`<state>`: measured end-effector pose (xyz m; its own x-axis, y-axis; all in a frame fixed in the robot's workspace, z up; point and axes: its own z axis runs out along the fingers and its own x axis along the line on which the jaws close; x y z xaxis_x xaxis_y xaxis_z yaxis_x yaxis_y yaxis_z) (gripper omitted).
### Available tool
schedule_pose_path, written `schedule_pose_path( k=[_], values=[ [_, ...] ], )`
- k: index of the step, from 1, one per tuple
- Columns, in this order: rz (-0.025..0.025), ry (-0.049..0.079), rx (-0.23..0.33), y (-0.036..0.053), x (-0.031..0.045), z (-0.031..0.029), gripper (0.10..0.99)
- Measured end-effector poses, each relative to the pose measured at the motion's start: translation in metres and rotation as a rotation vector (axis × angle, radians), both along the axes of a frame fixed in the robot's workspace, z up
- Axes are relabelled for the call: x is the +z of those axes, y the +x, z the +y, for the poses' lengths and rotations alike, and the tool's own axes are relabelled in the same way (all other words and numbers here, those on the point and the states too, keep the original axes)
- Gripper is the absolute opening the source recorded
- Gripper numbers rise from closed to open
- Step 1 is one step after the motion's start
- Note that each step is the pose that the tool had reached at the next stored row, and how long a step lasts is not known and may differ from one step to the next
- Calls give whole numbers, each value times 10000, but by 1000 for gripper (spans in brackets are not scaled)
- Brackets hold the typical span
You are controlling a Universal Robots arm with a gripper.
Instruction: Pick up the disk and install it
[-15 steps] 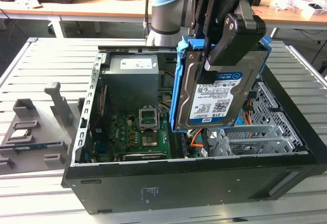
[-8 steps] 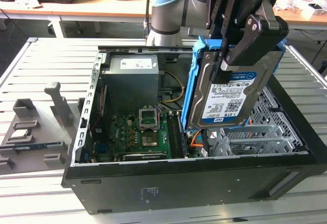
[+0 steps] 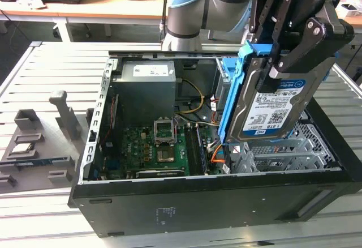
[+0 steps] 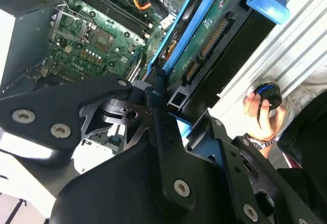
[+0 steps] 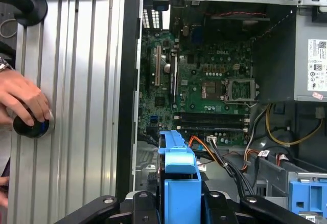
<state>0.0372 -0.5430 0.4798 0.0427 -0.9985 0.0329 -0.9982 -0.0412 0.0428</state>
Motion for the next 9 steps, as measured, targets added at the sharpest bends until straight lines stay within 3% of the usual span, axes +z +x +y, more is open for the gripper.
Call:
schedule_pose_path(
  k=[5, 9],
  values=[
    [0, -1, 0, 170, 0, 0, 365],
    [1, 2, -1, 406, -8, 0, 365]
  ],
)
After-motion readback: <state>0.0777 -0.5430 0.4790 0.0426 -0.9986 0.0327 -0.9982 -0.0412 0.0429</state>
